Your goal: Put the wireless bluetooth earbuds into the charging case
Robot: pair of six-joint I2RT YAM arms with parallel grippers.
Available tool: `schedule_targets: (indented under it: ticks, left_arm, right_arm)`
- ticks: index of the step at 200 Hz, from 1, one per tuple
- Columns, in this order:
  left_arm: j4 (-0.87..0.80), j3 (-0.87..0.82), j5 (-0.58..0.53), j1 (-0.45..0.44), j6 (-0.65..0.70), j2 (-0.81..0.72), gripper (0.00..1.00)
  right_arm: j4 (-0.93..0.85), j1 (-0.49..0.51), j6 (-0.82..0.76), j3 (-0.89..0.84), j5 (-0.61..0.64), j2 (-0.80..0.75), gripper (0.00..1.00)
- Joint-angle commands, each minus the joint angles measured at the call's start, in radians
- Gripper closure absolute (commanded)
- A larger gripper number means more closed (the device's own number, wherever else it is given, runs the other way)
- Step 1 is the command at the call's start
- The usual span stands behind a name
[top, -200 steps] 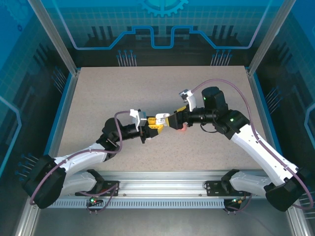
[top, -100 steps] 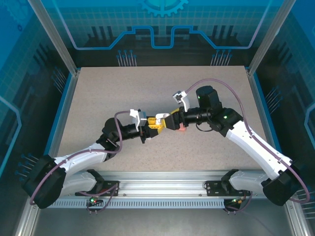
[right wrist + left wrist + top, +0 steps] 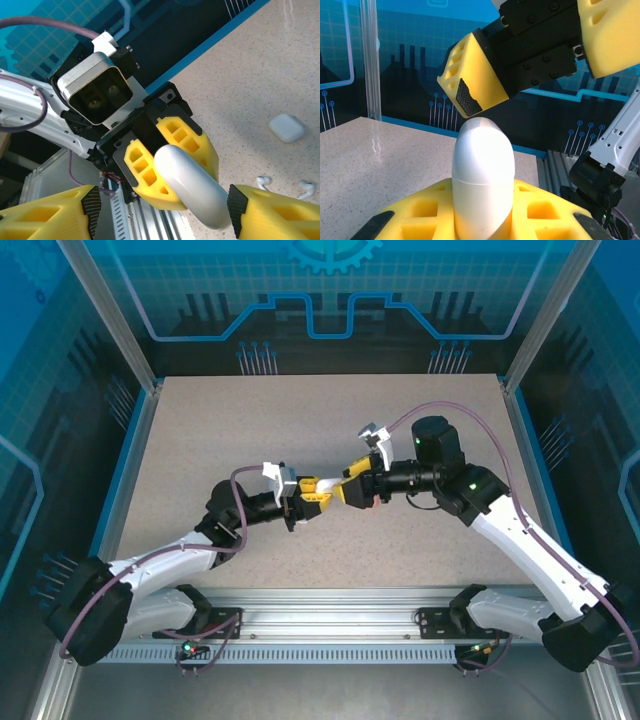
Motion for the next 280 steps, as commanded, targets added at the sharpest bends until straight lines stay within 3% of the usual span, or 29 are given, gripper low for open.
schedule_targets:
  ticks: [1,39,73,110,165,235,249,280]
  left_arm:
    - [0.043,0.006,0.005,-0.007,0.0,-0.02,0.98]
    - [0.031,0.014,0.041,-0.007,-0.012,-0.036,0.98]
    - [0.007,0.023,0.064,-0.006,-0.02,-0.045,0.98]
    - [0.022,0.027,0.073,-0.005,-0.032,-0.036,0.98]
    - [0.026,0.029,0.075,-0.007,-0.034,-0.036,0.97]
    - [0.022,0.026,0.068,-0.007,-0.029,-0.036,0.97]
    - [0.019,0.024,0.067,-0.007,-0.028,-0.038,0.93]
    - [0.017,0.015,0.057,-0.006,-0.02,-0.044,0.72]
  right_arm:
    - [-0.083,0.003,-0.115,0.033,0.06,-0.015,0.29]
    - [-0.175,-0.006,-0.364,0.036,0.134,-0.024,0.28]
    - [-0.206,-0.005,-0.488,0.065,0.041,0.005,0.28]
    - [-0.198,0.013,-0.515,0.1,-0.016,0.059,0.33]
    - [-0.203,0.043,-0.525,0.117,-0.031,0.127,0.48]
    - [-0.201,0.043,-0.512,0.11,-0.041,0.119,0.74]
    - [-0.197,0.039,-0.508,0.103,-0.039,0.108,0.78]
    - [-0.18,0.025,-0.484,0.079,-0.036,0.081,0.84]
